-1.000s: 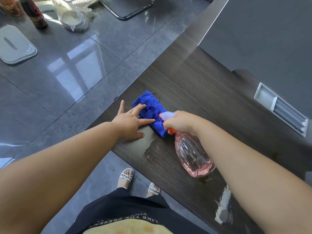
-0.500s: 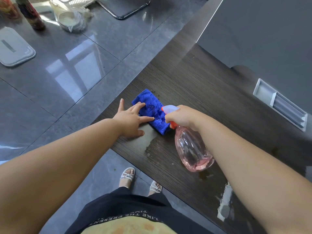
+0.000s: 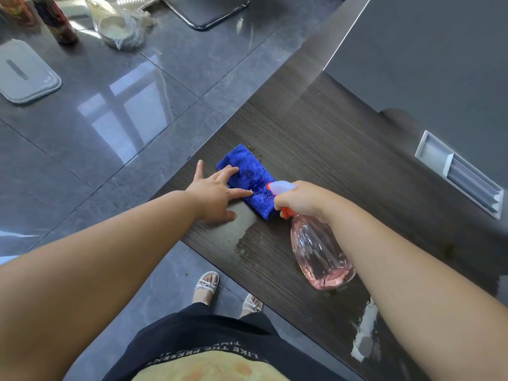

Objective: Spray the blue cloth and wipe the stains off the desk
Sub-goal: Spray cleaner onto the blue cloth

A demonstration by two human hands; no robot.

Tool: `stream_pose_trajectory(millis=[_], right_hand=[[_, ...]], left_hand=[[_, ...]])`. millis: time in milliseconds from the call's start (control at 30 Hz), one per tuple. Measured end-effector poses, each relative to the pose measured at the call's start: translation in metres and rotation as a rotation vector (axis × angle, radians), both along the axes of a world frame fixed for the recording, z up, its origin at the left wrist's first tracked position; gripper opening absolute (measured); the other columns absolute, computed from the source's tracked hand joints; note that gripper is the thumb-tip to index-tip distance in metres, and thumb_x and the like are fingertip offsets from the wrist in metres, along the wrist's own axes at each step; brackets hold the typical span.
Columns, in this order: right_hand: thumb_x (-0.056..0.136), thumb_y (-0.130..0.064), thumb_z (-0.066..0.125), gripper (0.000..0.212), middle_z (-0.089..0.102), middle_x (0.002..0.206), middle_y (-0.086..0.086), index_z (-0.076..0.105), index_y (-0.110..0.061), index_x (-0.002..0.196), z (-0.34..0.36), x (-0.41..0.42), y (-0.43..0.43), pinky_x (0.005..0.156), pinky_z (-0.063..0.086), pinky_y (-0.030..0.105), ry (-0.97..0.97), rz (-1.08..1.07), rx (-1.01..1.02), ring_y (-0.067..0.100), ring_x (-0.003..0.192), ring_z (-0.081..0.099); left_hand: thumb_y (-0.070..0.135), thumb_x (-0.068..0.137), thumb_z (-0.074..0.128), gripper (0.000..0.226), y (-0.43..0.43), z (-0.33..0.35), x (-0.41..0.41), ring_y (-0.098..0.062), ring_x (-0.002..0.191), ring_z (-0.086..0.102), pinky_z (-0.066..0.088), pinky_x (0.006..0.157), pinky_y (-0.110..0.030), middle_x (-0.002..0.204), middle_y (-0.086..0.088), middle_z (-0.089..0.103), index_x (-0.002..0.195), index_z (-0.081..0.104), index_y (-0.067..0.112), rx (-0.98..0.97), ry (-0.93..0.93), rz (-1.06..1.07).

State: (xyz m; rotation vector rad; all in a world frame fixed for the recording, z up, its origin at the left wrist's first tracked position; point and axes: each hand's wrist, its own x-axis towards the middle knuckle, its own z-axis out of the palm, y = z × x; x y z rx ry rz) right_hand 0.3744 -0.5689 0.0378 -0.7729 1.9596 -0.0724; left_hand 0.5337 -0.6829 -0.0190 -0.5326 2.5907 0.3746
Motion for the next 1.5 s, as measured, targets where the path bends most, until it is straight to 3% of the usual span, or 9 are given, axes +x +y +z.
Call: stream_pose_trajectory(millis=[200,433,600,700,967,1100,1267,1400,1500], right_hand=[[0.062,-0.033,0.053,0.022,0.06,0.073,-0.001,0.05,-0.021,0.08,0.0,-0.006,0.005,0.069,0.04,0.034,-0.012,-0.061,-0.078,0.014,0.064,0.049],[0.073,-0.023,0.05,0.025,0.058,0.073,0.004,0.054,-0.021,0.097,0.005,0.002,-0.002,0.067,0.038,0.032,-0.004,0.013,-0.033,0.021,0.073,0.052],[0.073,-0.022,0.049,0.013,0.055,0.071,0.004,0.036,-0.021,0.071,0.003,0.003,-0.003,0.063,0.034,0.034,0.024,0.111,-0.015,0.023,0.067,0.043],[0.073,-0.025,0.05,0.012,0.058,0.072,0.003,0.051,-0.021,0.084,0.008,0.005,-0.013,0.063,0.039,0.032,0.022,0.103,-0.036,0.023,0.069,0.048],[0.08,-0.019,0.049,0.004,0.056,0.085,0.011,0.044,-0.019,0.08,0.012,0.015,-0.042,0.065,0.039,0.032,0.053,0.132,-0.064,0.026,0.075,0.048],[0.079,-0.018,0.05,0.037,0.058,0.084,0.011,0.052,-0.014,0.116,0.012,0.011,-0.046,0.068,0.041,0.033,0.054,0.098,-0.072,0.025,0.076,0.05],[0.074,-0.021,0.053,0.023,0.059,0.076,0.006,0.057,-0.018,0.097,0.006,0.003,-0.041,0.064,0.039,0.031,0.052,0.031,-0.058,0.026,0.068,0.051],[0.072,-0.027,0.056,0.046,0.064,0.073,0.001,0.058,-0.021,0.117,0.002,-0.002,-0.034,0.067,0.042,0.029,0.053,-0.002,-0.053,0.022,0.073,0.059],[0.069,-0.028,0.056,0.04,0.063,0.071,0.0,0.059,-0.021,0.108,0.002,-0.002,-0.026,0.067,0.044,0.031,0.046,0.032,-0.033,0.021,0.068,0.054]], left_hand=[[0.057,0.086,0.046,0.063,-0.001,0.001,-0.002,-0.019,0.145,0.001,-0.007,0.109,-0.065,0.156,-0.005,-0.006,0.14,0.014,0.055,0.006,-0.009,0.005],[0.056,0.086,0.048,0.063,0.0,0.004,-0.004,-0.019,0.145,0.001,-0.007,0.109,-0.064,0.156,-0.005,-0.005,0.14,0.016,0.054,0.014,-0.022,0.012],[0.055,0.086,0.048,0.063,0.0,0.005,-0.004,-0.018,0.145,0.0,-0.006,0.109,-0.064,0.156,-0.005,-0.005,0.14,0.015,0.054,0.006,-0.025,0.005],[0.055,0.086,0.048,0.063,0.0,0.005,-0.004,-0.018,0.145,-0.001,-0.006,0.109,-0.064,0.156,-0.005,-0.006,0.14,0.015,0.054,0.007,-0.03,0.007],[0.055,0.086,0.048,0.063,-0.001,0.003,-0.004,-0.017,0.145,0.001,-0.007,0.109,-0.064,0.156,-0.004,-0.006,0.14,0.014,0.055,0.002,-0.034,0.005],[0.055,0.086,0.048,0.063,-0.001,0.001,-0.003,-0.018,0.145,0.001,-0.005,0.109,-0.065,0.156,-0.004,-0.006,0.14,0.015,0.055,0.014,-0.028,0.009],[0.054,0.086,0.047,0.064,0.0,0.0,-0.001,-0.017,0.145,-0.003,-0.004,0.11,-0.065,0.156,-0.004,-0.009,0.14,0.012,0.055,0.013,-0.031,0.005],[0.054,0.087,0.047,0.065,-0.001,-0.001,-0.001,-0.017,0.145,-0.004,-0.005,0.11,-0.065,0.156,-0.004,-0.01,0.14,0.01,0.056,0.015,-0.034,0.004],[0.055,0.087,0.046,0.065,0.0,-0.001,0.0,-0.017,0.145,-0.006,-0.005,0.109,-0.065,0.156,-0.004,-0.011,0.14,0.009,0.055,0.004,-0.038,-0.011]])
